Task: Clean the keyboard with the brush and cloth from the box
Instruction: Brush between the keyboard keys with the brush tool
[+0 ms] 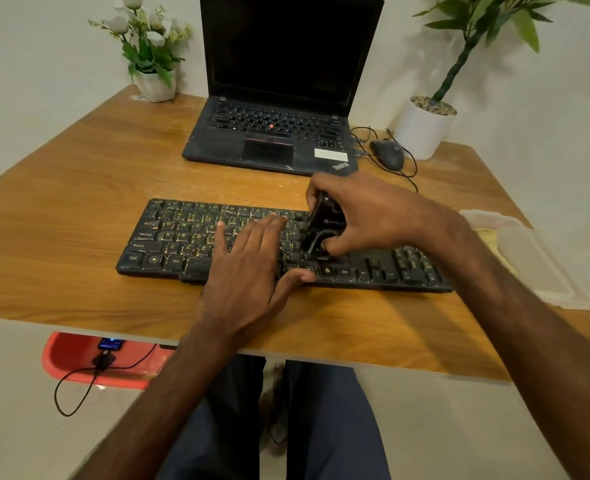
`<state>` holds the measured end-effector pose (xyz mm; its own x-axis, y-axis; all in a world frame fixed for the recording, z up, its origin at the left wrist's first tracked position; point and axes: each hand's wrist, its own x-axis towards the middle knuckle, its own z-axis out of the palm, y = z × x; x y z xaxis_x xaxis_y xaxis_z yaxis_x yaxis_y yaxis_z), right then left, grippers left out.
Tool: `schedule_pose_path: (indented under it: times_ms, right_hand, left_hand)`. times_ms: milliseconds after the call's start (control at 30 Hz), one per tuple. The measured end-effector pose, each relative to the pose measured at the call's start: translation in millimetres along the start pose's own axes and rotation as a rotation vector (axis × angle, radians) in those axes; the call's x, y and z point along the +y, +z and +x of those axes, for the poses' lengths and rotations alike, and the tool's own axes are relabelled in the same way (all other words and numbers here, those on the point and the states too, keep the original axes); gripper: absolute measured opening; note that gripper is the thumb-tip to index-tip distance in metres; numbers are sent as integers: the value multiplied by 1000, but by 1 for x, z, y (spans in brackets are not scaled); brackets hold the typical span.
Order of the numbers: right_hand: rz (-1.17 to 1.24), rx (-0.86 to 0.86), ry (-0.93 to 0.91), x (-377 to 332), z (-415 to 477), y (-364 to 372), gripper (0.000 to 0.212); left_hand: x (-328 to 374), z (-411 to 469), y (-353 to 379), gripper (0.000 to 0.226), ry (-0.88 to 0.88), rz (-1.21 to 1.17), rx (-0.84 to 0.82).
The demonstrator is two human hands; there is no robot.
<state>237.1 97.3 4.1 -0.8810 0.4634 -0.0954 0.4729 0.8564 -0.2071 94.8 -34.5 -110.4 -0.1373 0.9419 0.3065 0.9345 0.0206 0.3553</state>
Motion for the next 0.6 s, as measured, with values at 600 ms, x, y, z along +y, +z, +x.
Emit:
schedule_pose_path:
  times_ms: [600]
  right_hand:
    - [-63,56,107,14,24,-7,64]
  left_hand:
    - [2,-2,-3,109,9,-118,65]
